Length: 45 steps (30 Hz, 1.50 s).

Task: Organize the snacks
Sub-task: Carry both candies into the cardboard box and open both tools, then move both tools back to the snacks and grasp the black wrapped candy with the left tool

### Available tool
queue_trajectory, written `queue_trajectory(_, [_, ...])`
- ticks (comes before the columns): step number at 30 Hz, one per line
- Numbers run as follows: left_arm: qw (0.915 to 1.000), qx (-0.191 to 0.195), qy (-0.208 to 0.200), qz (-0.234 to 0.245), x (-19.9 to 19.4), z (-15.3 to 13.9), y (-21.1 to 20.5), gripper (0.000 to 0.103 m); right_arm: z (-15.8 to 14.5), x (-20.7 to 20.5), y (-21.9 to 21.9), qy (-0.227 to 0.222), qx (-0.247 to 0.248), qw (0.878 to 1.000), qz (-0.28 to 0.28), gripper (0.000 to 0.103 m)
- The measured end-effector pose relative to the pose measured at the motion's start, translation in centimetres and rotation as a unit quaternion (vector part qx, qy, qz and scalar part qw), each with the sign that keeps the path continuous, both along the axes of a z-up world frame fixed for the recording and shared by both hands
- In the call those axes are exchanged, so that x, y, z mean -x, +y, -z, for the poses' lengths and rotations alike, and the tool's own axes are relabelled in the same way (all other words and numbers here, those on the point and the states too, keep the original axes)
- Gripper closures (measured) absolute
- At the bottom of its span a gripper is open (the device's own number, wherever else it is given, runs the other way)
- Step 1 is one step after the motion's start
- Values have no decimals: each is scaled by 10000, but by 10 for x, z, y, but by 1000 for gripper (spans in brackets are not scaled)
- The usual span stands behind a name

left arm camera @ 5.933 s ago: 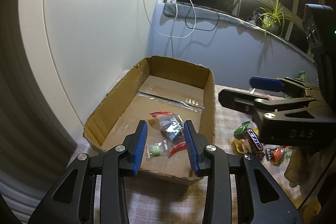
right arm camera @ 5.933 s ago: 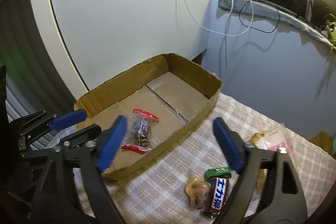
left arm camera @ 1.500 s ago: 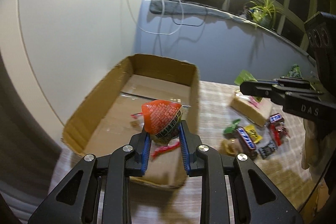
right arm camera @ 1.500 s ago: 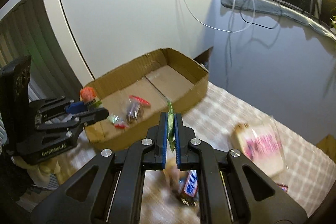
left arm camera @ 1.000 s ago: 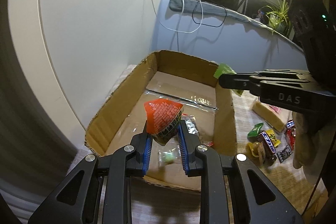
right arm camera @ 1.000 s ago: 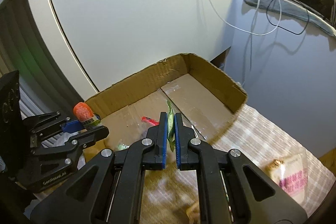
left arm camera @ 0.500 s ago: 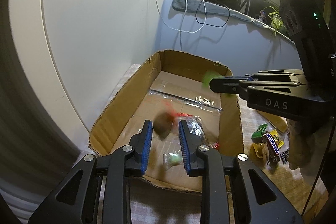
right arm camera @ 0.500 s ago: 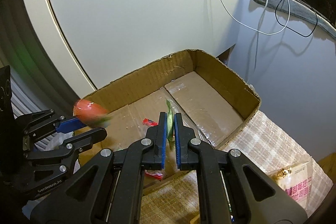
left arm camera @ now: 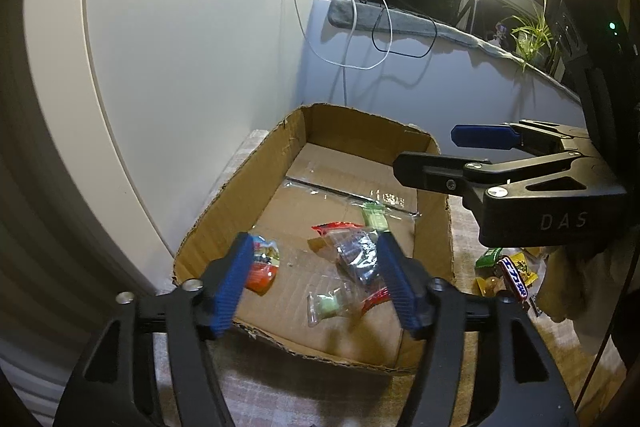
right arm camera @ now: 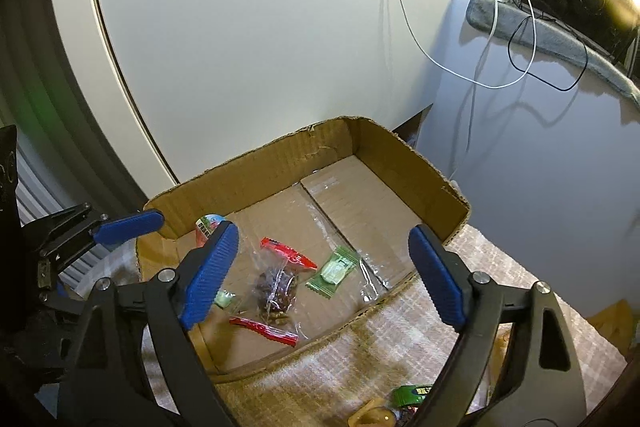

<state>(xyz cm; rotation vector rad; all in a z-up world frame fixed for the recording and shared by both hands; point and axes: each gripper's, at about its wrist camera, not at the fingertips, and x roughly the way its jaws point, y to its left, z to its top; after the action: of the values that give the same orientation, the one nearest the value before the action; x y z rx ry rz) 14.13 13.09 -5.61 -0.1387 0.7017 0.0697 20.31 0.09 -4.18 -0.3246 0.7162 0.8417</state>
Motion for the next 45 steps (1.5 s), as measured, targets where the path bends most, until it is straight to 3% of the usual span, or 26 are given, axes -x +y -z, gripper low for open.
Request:
queue_trajectory(3, [10000, 0, -28, 7, 1, -2, -1, 31, -2, 1, -2, -23, 14, 10000, 42, 7])
queue_trajectory(18, [9997, 12, -165, 171, 13, -14, -20, 30, -20, 16, -39, -176, -214, 9994, 194, 6])
queue_trajectory(32, [9979, 116, -315, 560, 26, -23, -55, 30, -39, 39, -129, -331, -458, 9964, 624, 6])
queue_trajectory(45, [9933, 210, -102, 1131, 26, -9, -107, 31, -9, 39, -246, 74, -237, 9867, 1605, 6])
